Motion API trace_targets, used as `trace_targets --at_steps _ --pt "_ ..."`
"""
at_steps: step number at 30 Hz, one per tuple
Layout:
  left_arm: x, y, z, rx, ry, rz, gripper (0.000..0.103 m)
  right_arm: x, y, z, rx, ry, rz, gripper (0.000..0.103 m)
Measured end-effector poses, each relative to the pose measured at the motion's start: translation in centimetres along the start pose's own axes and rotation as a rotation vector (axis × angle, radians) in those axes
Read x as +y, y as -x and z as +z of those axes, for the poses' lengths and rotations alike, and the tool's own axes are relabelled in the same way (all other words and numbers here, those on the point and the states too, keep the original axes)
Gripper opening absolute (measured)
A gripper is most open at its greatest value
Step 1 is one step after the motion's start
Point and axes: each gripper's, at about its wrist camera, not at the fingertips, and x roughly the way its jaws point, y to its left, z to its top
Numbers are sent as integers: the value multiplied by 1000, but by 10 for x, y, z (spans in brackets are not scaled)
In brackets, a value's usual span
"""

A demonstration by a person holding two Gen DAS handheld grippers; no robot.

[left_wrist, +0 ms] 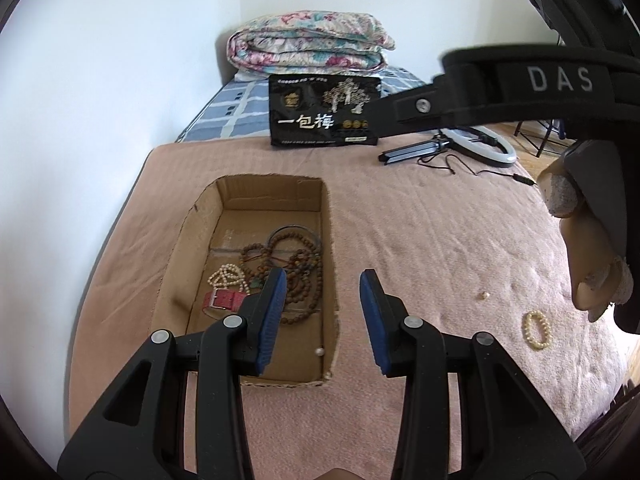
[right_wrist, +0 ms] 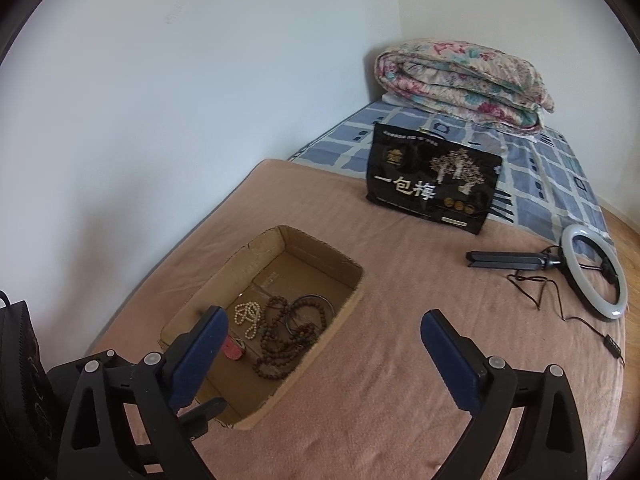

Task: Organize jewelry
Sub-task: 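Move both open tools away from the box toward the cream bead bracelet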

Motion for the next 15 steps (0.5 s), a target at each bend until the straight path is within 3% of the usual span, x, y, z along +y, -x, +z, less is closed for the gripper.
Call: trace_targets --at_steps 4,15 --pt "-12 7 0 -12 -9 -14 45 -16 20 -12 -19 -17 -51 101" --pt "-58 23 0 -45 -82 -63 45 -54 87 -62 -71 -46 -180 103"
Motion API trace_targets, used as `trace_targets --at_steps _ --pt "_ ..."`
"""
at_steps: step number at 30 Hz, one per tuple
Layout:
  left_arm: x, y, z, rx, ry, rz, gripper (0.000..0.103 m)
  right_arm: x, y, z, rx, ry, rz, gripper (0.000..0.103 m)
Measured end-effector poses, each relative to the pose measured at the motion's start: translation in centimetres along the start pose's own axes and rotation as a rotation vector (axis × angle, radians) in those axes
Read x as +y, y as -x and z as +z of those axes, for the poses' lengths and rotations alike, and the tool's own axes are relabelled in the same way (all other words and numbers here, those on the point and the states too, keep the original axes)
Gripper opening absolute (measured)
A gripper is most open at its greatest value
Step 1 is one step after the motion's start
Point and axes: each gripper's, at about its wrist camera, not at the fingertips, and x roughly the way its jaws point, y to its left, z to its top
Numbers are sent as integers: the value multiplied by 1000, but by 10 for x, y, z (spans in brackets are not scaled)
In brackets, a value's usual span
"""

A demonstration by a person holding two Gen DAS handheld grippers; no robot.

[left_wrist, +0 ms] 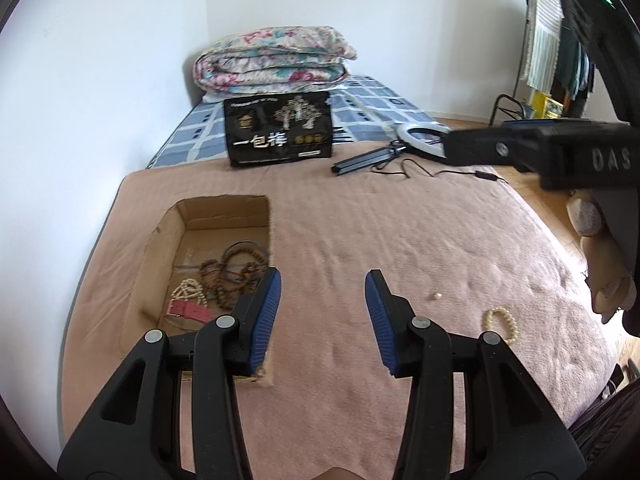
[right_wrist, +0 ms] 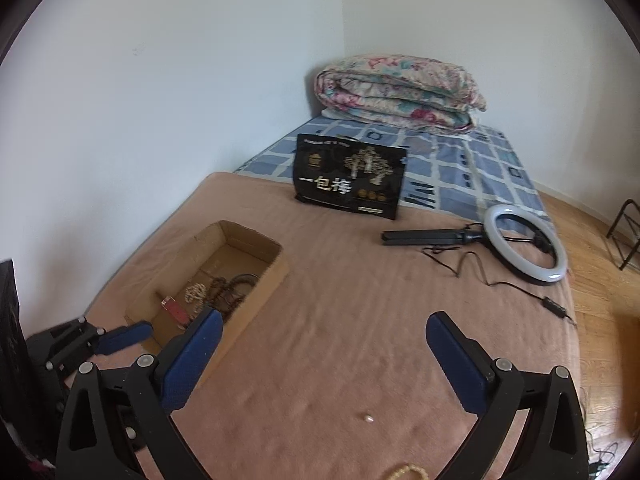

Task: Organize jewelry
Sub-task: 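Move both open tools away from the box toward the cream bead bracelet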

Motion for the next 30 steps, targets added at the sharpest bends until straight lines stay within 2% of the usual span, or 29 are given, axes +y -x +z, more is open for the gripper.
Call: trace_targets --at_steps 8,11,20,30 --pt "-18 -14 -5 45 -5 -68 45 -41 32 -43 -10 -16 -85 103" --pt "-26 -23 -8 72 -32 -65 45 -58 36 -61 -8 -28 -107 103" --pt "-55 -54 -12 142 -58 -132 45 -112 18 -119 121 -36 -120 102" --pt "-97 -94 -22 218 -102 -212 44 -134 -15 -166 271 -59 -51 83"
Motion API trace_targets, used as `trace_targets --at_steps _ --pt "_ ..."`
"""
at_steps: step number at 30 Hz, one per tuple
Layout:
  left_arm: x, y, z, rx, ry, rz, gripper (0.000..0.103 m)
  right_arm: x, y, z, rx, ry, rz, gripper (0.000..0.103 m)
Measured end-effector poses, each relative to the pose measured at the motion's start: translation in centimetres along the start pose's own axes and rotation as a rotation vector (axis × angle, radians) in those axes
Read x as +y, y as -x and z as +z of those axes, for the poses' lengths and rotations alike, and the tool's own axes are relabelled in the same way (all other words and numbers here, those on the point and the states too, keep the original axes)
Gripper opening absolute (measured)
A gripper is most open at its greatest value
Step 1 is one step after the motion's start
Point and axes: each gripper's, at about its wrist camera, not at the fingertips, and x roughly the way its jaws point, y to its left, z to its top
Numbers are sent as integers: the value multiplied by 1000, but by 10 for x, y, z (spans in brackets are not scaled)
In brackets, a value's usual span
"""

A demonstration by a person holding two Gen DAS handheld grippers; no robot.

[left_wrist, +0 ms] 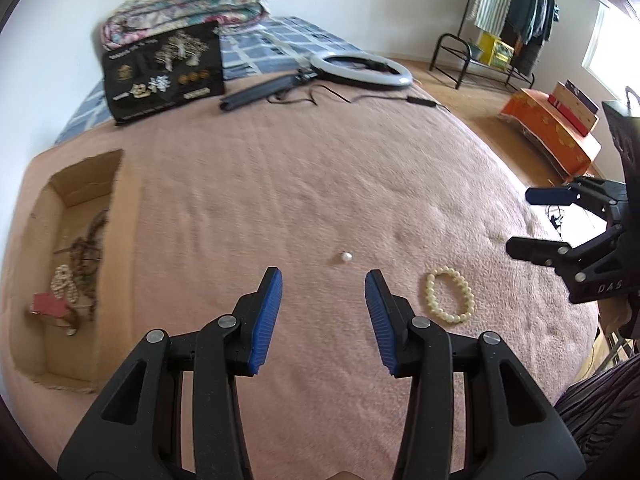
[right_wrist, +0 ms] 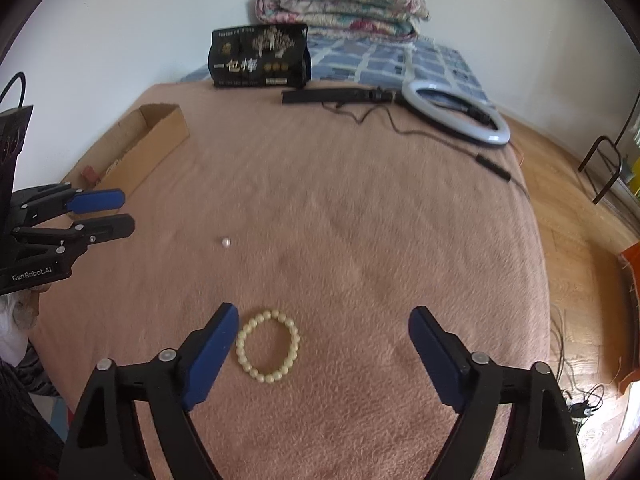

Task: Organize jewelry
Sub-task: 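Move both open tools away from the box toward the cream bead bracelet, then grasp the cream bead bracelet with the right tool while the left tool grasps another pearl bead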

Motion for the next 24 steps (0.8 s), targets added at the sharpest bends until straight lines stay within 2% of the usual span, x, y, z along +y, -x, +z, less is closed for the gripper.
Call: trace_targets --at_steps 6,10,15,20,24 --pt "-5 -28 2 44 29 -20 35 5 -19 -8 49 8 34 79" --pt "-10 -47 1 61 47 -26 30 12 -32 -14 83 29 40 69" --pt "-15 -67 -1 82 57 -46 20 10 -44 -18 111 21 54 58" --pt "-15 -79 3 80 60 -40 15 3 -49 -18 120 -16 84 50" --pt "-14 -87 7 80 55 -22 14 1 -54 -21 137 -33 109 44"
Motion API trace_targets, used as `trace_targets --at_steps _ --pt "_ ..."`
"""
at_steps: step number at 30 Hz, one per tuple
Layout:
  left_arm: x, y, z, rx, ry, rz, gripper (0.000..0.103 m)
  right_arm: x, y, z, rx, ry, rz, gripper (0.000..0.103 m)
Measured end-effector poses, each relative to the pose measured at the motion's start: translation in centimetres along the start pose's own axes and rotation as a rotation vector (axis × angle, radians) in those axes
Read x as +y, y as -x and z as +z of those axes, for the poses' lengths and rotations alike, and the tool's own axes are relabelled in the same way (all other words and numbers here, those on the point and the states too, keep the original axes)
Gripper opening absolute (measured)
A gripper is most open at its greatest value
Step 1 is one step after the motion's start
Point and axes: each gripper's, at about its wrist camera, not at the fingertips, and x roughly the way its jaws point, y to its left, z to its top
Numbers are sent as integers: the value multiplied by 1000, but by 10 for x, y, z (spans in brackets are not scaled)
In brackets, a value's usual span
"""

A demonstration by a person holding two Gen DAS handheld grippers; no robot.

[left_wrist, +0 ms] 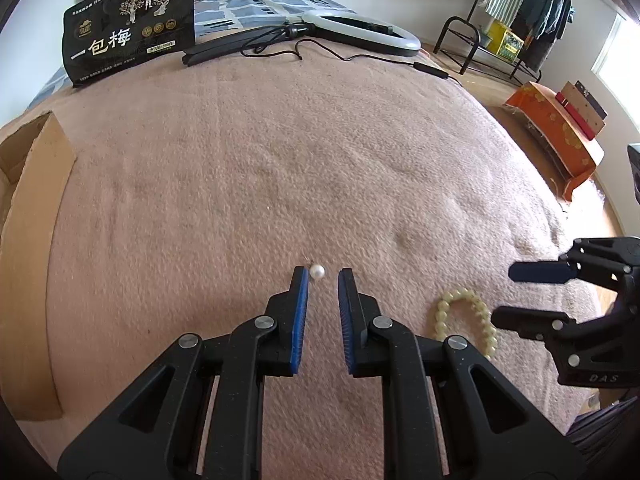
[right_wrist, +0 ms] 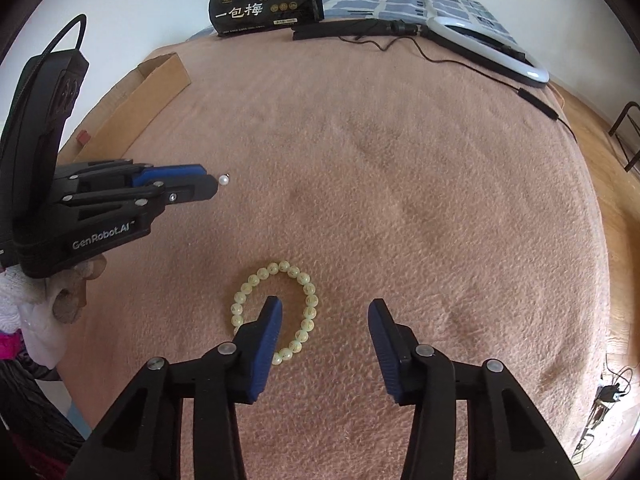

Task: Organize jewelry
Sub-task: 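Grasp the cream bead bracelet with the right tool while the left tool grasps another pearl bead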

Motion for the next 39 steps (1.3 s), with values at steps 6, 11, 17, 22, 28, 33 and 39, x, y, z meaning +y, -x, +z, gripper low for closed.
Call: trace_targets --at_steps 6,11,17,22,28,33,39 --pt "-1 -7 3 5 -21 17 13 1 -4 1 3 3 24 41" --pt "-4 -15 1 17 -40 21 11 2 -7 2 11 7 40 39" --pt "-5 -21 -1 21 -55 31 8 4 -17 3 34 15 35 35" --pt "-5 -24 1 17 -62 35 7 6 -26 3 50 17 28 27" --pt "-6 -24 0 9 -76 39 6 10 -31 4 57 22 36 8" --pt "-6 -20 1 8 -76 43 6 8 -28 4 52 10 54 5" --pt "-4 -8 2 -4 -77 42 6 2 -10 5 11 -2 58 5"
